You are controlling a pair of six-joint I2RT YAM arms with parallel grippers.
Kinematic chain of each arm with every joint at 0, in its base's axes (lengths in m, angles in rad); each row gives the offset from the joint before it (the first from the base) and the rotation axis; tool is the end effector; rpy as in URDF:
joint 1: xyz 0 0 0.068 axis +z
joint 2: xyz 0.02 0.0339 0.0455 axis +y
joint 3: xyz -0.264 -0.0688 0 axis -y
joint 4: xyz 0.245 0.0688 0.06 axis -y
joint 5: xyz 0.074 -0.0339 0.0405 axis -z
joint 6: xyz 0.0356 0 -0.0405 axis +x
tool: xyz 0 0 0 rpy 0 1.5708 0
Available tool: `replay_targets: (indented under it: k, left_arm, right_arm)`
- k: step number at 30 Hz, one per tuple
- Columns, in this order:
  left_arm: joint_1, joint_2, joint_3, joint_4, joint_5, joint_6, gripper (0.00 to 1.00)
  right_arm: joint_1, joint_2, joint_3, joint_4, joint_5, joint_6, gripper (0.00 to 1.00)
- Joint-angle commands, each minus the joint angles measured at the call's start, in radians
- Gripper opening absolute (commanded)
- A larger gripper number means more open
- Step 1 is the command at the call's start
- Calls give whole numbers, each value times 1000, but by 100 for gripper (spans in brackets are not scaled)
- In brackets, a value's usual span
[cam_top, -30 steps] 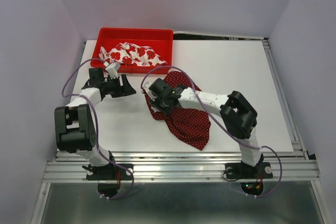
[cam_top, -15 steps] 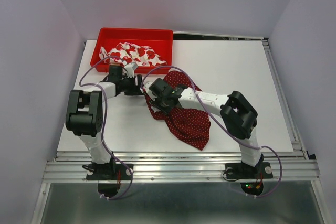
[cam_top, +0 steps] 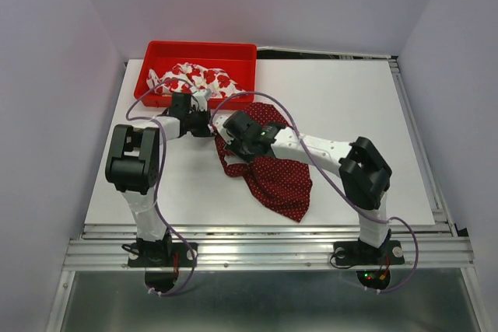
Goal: Fold and stack the skirts
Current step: Flatten the skirt out
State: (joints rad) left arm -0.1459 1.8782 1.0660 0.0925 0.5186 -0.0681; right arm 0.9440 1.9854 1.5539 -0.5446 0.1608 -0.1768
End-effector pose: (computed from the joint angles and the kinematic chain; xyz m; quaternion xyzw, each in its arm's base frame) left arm 0.3841 -0.0743 0.1594 0.1400 0.8756 -0.2748 0.3718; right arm 0.2598 0.3491 0.2168 -0.4866 0.8198 0.0381 0.2996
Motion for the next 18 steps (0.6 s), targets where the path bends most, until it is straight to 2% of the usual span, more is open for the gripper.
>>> replay_targets:
  k: [1, 8, 12, 17, 18]
  left_arm:
    - [6, -80, 66, -79, -8, 42, 0]
    - [22, -358, 106, -247, -72, 112, 0]
    - [19, -509, 140, -332, -129, 157, 0]
    - [-7, -573, 141, -451, -115, 192, 0]
    - [-18, -577, 129, -461, -109, 195, 0]
  right_arm:
    - [7, -150, -6, 15, 51, -15, 1]
    - [-56, -301, -23, 9, 124, -58, 1]
    - [-164, -390, -74, 8, 112, -61, 1]
    - [-342, -493, -162, 0, 53, -84, 1]
    - [-343, -503, -181, 0, 46, -84, 1]
